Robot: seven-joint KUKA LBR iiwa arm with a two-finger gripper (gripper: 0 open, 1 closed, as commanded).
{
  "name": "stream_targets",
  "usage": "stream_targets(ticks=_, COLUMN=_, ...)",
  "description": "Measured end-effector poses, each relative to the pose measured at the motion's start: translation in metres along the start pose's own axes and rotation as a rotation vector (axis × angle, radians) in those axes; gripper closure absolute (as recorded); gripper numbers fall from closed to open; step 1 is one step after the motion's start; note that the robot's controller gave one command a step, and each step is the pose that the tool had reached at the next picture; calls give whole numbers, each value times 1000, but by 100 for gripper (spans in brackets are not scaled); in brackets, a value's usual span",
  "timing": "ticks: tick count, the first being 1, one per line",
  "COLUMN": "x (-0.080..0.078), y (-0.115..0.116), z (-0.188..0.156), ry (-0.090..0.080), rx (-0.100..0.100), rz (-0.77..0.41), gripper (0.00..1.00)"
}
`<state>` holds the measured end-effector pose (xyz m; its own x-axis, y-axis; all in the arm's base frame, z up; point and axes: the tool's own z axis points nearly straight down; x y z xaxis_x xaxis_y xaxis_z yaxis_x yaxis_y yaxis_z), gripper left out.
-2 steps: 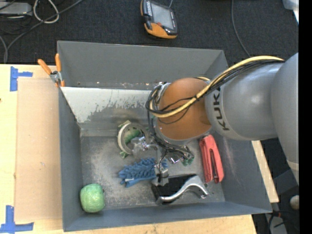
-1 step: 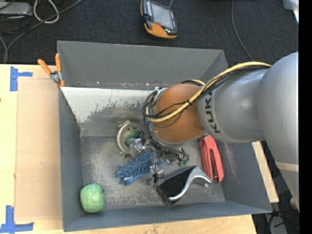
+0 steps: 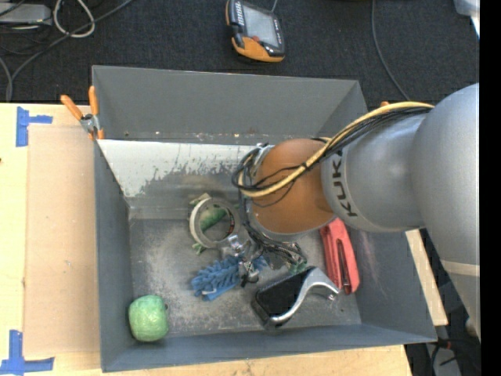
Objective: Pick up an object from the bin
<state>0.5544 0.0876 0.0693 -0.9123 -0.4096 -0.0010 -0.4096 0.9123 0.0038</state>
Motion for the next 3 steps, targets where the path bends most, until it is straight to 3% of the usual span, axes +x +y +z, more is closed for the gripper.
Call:
stream_targets(ticks=1, x=1, y=-1, z=0, ry=0, rx=0, rz=8, gripper=100)
stream_targets(ticks=2, x=3, y=1, z=-43, ry=9, rx=-2, rz=9, gripper=100)
stream_targets(ticks=3, x=2, y=2, z=-69, ry=7, rx=-2, rz=9, gripper=100)
